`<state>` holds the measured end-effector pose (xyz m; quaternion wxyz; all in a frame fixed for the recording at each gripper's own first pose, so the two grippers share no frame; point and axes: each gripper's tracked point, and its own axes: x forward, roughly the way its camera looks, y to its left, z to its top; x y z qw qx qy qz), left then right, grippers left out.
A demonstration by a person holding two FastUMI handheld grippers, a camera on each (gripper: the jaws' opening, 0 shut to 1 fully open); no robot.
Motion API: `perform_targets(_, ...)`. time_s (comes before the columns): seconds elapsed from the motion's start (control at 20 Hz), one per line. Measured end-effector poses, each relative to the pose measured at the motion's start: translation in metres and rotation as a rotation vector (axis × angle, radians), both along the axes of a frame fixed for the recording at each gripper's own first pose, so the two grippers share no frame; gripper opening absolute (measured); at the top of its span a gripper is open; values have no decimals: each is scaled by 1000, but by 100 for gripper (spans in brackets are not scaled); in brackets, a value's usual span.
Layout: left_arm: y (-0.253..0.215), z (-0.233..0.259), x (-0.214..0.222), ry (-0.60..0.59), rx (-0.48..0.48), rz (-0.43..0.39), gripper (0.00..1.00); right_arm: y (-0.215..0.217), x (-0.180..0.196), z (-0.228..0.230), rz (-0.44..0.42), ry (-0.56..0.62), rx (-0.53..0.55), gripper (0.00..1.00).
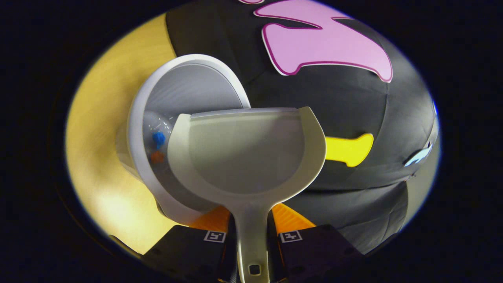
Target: Pick up the small broom and dustpan from the desktop, sweep the trash into the dustpan with the broom, and then empty the trash into the garbage bin.
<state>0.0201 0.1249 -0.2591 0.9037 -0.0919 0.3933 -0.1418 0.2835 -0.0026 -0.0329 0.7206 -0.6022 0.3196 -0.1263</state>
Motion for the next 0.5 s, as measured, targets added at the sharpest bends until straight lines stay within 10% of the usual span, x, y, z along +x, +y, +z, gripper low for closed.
perform_targets(0.5,4,15,14,-35,29,52,26,9,7,7,-144,-206,634,35)
